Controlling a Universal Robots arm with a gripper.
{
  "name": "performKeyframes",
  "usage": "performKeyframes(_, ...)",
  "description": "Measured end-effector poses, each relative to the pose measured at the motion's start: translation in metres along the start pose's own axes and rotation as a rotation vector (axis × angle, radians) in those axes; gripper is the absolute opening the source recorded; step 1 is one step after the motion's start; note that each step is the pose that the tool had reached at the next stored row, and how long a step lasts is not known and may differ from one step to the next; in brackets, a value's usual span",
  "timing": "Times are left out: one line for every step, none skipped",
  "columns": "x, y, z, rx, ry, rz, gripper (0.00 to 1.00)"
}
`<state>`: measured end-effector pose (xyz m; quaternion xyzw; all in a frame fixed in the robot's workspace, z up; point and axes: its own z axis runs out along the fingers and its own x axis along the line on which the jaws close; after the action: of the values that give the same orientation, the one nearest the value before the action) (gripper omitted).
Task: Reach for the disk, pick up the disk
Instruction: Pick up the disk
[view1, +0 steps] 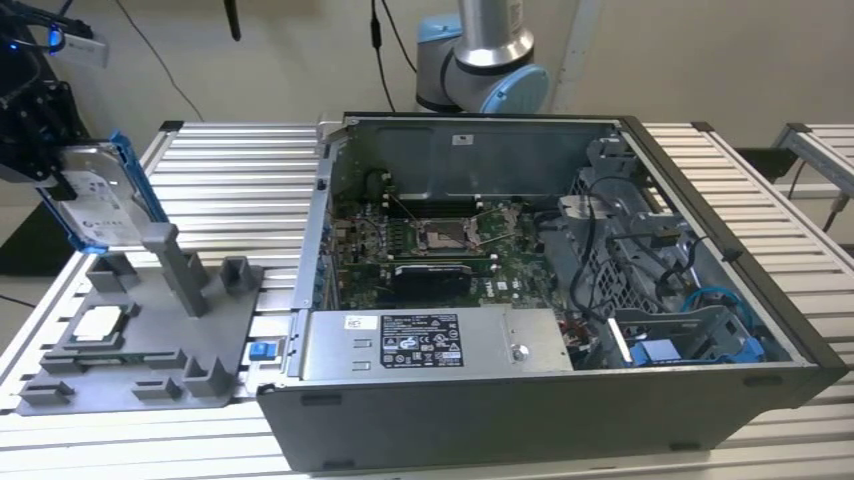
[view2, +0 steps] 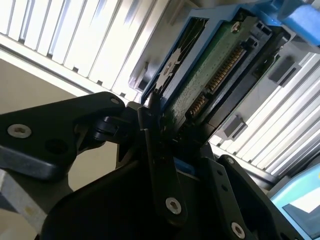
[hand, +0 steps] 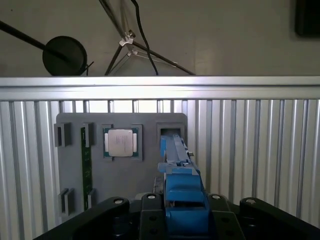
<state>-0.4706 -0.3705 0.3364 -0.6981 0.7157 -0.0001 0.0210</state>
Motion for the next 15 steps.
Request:
performKeyframes(0.0, 0.0, -0.0014, -0.0005, 0.0002, 0.0, 0.0)
performKeyframes(-0.0001, -0.0001, -0.0034, 0.0, 0.0, 0.0, 0.0)
performKeyframes(-0.0002, -0.0002, -0.0061, 0.0, 0.0, 0.0, 0.0)
performKeyframes(-0.0003, -0.0003, -0.0094, 0.0, 0.0, 0.0, 0.0)
performKeyframes(-0.0004, -0.0004, -0.0127, -0.0001, 0.0, 0.0, 0.0)
performKeyframes(-0.0005, -0.0005, -0.0152, -0.0001, 0.0, 0.0, 0.0)
performKeyframes(-0.0006, -0.0005, -0.0176, 0.0, 0.0, 0.0, 0.0)
performKeyframes(-0.0007, -0.0006, -0.0203, 0.0, 0.0, 0.0, 0.0)
performKeyframes(-0.0007, -0.0007, -0.0225, 0.0, 0.0, 0.0, 0.0)
performKeyframes(-0.0008, -0.0007, -0.0246, -0.0001, 0.0, 0.0, 0.0)
performKeyframes(-0.0008, -0.0007, -0.0262, 0.0, 0.0, 0.0, 0.0)
performKeyframes(-0.0008, -0.0006, -0.0276, 0.0002, 0.0, 0.0, 0.0)
performKeyframes(-0.0008, -0.0007, -0.0289, 0.0003, 0.0, 0.0, 0.0)
performKeyframes(-0.0009, -0.0005, -0.03, 0.0005, -0.0001, 0.0, 0.0)
performKeyframes(-0.0009, -0.0003, -0.031, 0.001, -0.0002, 0.0, 0.0)
